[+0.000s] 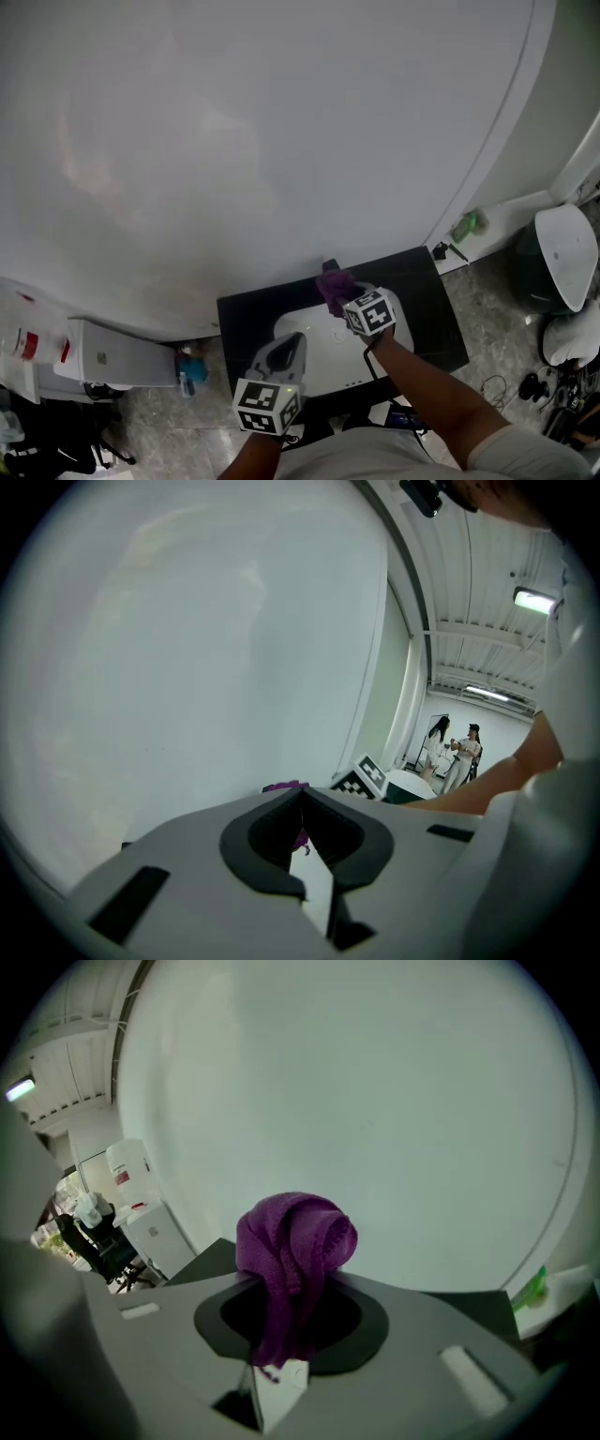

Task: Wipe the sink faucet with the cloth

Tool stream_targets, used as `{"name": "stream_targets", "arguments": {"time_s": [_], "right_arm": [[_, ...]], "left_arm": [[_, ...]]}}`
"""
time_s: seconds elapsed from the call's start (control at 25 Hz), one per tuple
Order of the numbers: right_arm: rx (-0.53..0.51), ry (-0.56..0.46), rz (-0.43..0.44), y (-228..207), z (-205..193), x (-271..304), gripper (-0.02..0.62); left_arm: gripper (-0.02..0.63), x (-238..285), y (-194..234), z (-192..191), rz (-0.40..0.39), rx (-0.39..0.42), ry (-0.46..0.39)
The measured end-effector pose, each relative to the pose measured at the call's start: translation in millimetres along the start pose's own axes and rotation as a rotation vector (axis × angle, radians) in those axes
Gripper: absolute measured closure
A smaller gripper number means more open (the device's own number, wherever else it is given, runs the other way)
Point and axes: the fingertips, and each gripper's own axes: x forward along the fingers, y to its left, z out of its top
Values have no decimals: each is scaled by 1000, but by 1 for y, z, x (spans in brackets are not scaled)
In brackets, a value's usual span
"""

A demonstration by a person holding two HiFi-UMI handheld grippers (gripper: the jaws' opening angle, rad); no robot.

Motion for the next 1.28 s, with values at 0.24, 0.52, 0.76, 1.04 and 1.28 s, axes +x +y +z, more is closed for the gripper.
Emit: {"name": "stream_targets", "arguments": {"time_s": [0.24, 0.52, 0.76, 1.04, 1.28], "right_arm": [[62, -22, 99, 40, -43, -69, 514], [-70, -373, 124, 85, 89, -216, 514], [-147, -529, 113, 104, 145, -284, 515], [-112, -538, 132, 105, 145, -286, 517], [-114, -533, 139, 106, 145, -285, 520]], "left_arm": [[597, -2, -10, 7, -23, 15, -6], [597, -18, -27, 53, -39, 39, -85], [597, -26, -50, 105, -70, 74, -179], [597, -31, -63, 122, -67, 98, -229], [597, -34, -63, 125, -58, 103, -239]]}}
